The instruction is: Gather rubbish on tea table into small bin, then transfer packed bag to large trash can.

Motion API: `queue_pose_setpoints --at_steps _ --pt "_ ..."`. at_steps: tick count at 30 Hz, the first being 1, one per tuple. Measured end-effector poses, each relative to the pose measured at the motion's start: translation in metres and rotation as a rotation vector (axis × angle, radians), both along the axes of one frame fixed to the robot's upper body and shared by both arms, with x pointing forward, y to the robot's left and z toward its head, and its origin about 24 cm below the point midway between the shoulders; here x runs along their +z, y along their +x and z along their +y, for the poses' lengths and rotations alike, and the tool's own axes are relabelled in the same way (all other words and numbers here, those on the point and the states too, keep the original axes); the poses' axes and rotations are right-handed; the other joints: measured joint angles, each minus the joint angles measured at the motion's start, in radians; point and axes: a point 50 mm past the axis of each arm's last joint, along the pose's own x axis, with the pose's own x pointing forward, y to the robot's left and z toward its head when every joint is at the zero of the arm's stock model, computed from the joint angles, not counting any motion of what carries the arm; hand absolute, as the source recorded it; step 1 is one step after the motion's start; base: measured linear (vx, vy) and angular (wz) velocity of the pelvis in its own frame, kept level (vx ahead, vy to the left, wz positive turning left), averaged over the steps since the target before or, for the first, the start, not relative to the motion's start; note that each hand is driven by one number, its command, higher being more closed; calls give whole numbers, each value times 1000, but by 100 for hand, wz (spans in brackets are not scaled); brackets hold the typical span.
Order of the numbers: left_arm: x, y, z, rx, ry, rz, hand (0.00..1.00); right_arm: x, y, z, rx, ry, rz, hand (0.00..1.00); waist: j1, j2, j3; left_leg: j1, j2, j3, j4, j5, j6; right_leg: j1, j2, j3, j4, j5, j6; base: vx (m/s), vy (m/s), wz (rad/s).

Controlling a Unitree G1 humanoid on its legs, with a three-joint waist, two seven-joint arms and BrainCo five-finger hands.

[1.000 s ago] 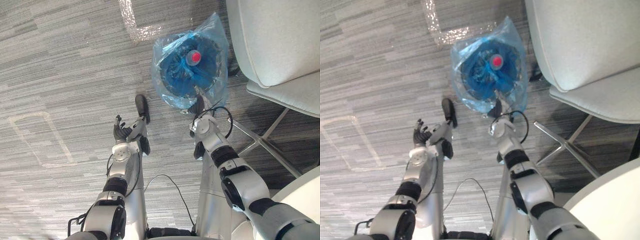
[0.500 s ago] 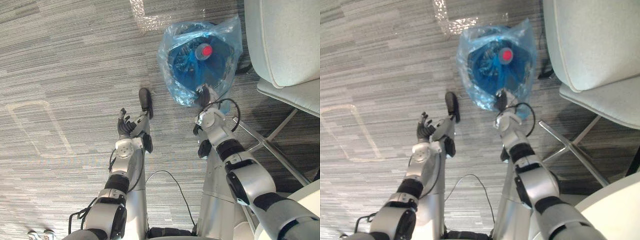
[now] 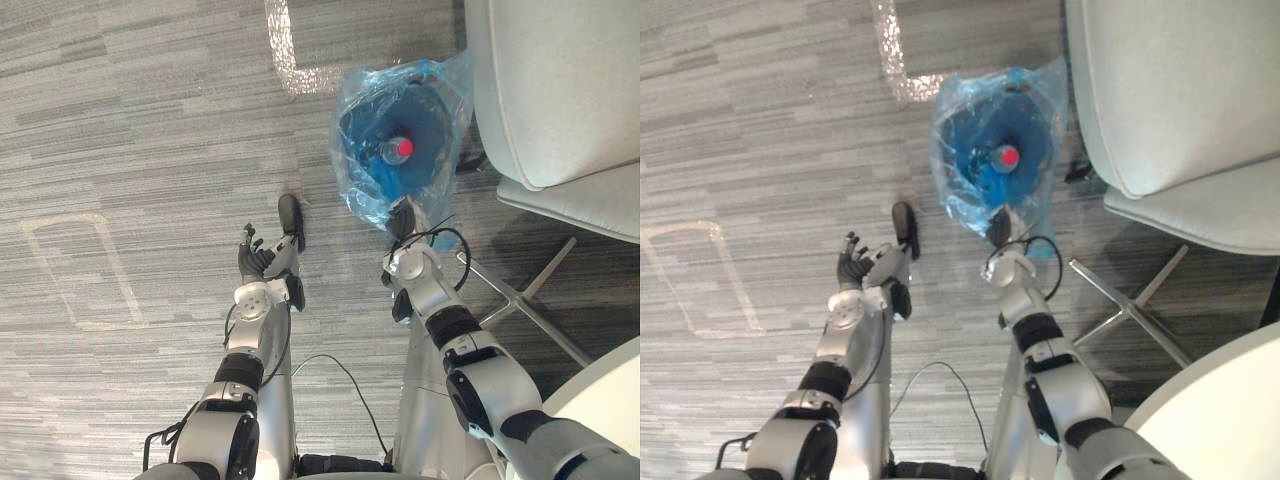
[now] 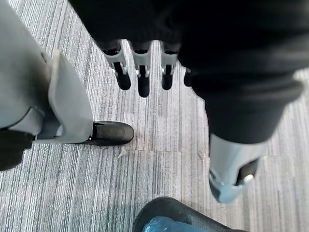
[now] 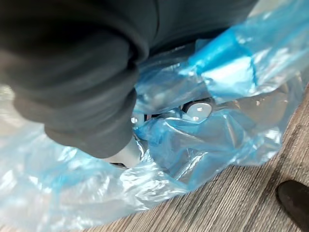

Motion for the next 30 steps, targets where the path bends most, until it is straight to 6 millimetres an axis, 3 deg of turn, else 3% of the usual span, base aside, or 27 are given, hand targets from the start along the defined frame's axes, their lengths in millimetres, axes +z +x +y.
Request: queue_pose_setpoints --at_steps 4,14,21,30 --pt "-15 -10 1 -14 11 62 0 -11 -13 12 44 42 8 100 -4 0 -8 96 4 -1 -12 -10 -7 107 8 -8 -37 0 0 -3 -41 -3" --pt "-59 -47 -5 -92 40 223 0 -64 -69 25 119 189 161 100 -20 -18 -73 416 -4 3 -112 -19 -26 442 16 -41 -168 -5 6 60 -38 -1" --pt "-96 -91 -9 -166 68 368 0 -95 -110 32 156 328 289 100 -35 -66 -232 614 -6 23 -259 -12 -59 632 45 -51 -325 12 16 120 -35 -7" --pt "-109 -113 8 -229 179 439 0 -101 -115 27 209 404 346 100 -56 -67 -315 808 -11 27 -431 43 -74 837 95 -49 -538 85 24 142 -15 -7"
